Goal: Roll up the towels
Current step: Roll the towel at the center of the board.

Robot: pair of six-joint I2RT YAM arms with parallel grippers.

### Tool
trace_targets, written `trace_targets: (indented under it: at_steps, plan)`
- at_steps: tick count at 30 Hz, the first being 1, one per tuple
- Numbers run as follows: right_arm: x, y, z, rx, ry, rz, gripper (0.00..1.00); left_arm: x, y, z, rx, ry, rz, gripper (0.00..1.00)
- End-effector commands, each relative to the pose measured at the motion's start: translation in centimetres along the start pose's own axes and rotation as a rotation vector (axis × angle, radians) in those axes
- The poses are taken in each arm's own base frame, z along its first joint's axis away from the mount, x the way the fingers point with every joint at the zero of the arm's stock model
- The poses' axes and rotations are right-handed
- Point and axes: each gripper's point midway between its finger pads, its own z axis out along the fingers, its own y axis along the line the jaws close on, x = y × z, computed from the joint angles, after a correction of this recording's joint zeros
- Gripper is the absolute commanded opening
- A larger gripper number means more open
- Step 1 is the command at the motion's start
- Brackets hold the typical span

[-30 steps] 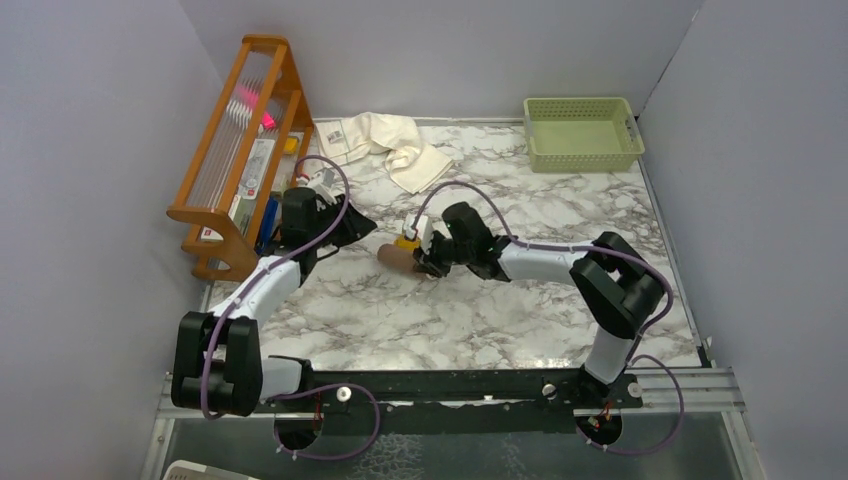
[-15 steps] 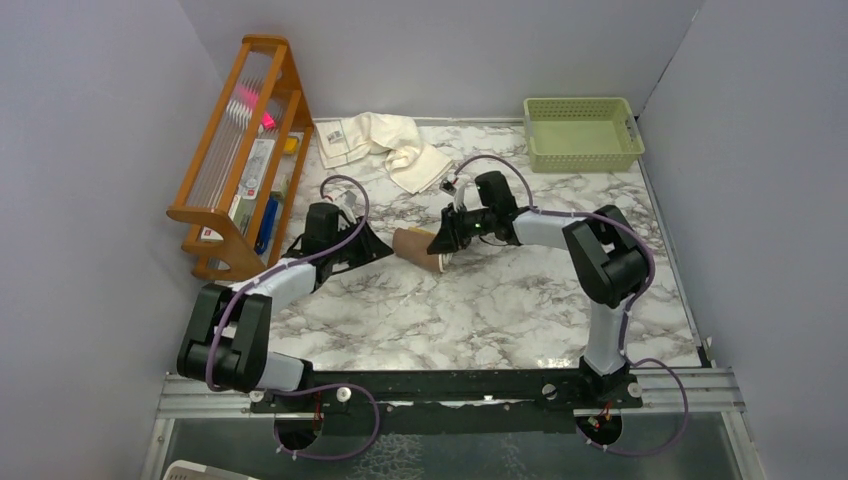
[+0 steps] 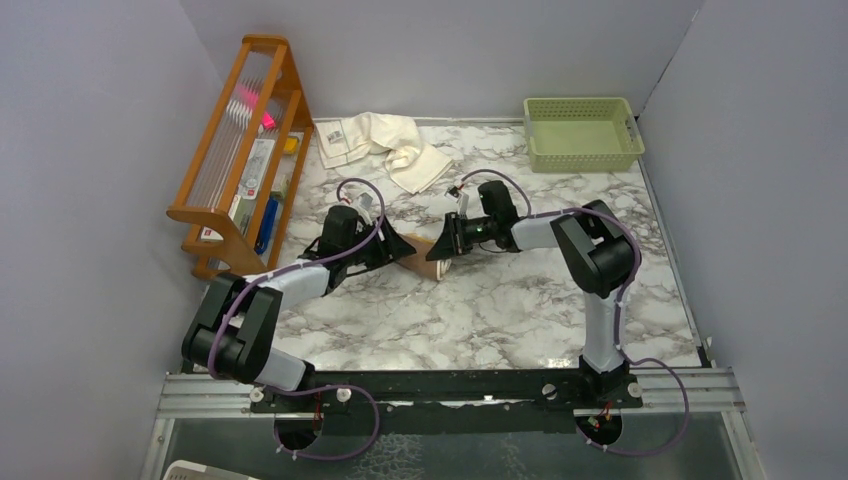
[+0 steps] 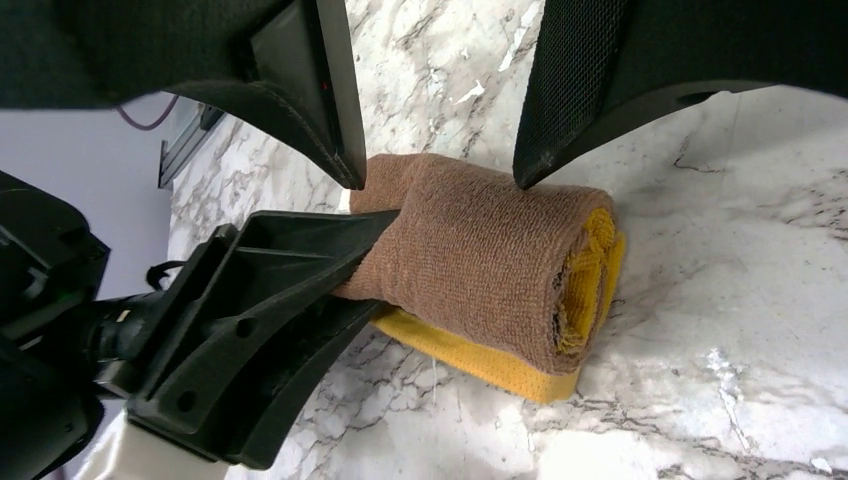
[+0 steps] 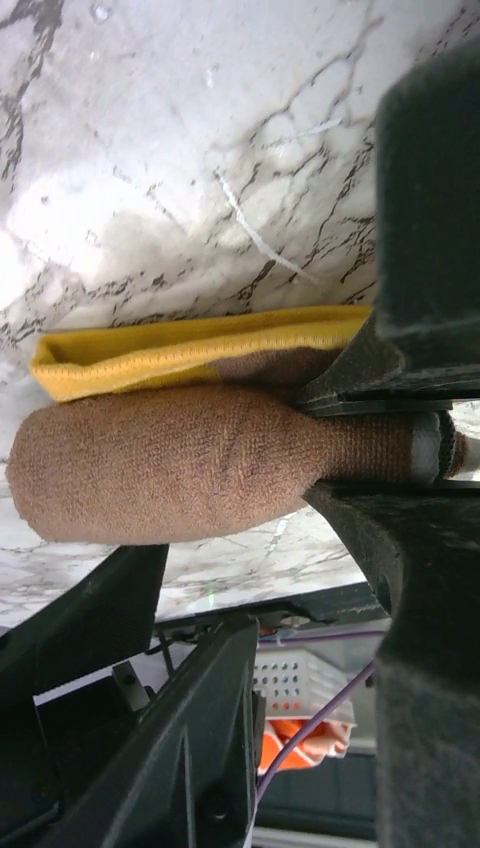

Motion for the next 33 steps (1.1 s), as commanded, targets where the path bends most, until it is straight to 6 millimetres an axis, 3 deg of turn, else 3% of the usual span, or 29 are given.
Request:
trace_targets:
  at_steps: [1,4,11,14,19,21,26,33]
  plan:
    - [0.9,-1.1,0.2,0.010,0.005,0.089,0.15,-0.8,-0.3,0.7,0.030,-0.058,-0.023,0.58]
    - [0.9,-1.3,0.1,0.029,0.006,0.081,0.15,-1.1,-0.9,1.3,0.071,-0.066,-0.033,0.52]
    - [1.5,-1.8,0.0,0.052,0.017,0.082,0.15,-1.3,-1.8,2.3,0.139,-0.060,-0.041,0.26]
    - [1.7,-1.9,0.0,0.054,0.017,0.080,0.15,-1.3,-2.1,2.5,0.165,-0.060,-0.049,0.20]
    - [1.9,-2.2,0.0,0.065,0.024,0.078,0.15,-2.2,-4.9,1.4,0.267,-0.078,-0.047,0.09]
    - [2.0,-2.3,0.0,0.068,0.025,0.079,0.15,-2.6,-5.1,1.1,0.268,-0.096,-0.051,0.00]
    - [2.2,-2.5,0.0,0.072,0.029,0.080,0.15,-2.2,-3.9,2.3,0.256,-0.084,-0.074,0.00]
    - [2.1,-2.5,-0.4,0.099,0.031,0.048,0.15,0.4,0.7,4.8,0.167,-0.041,-0.127,0.00]
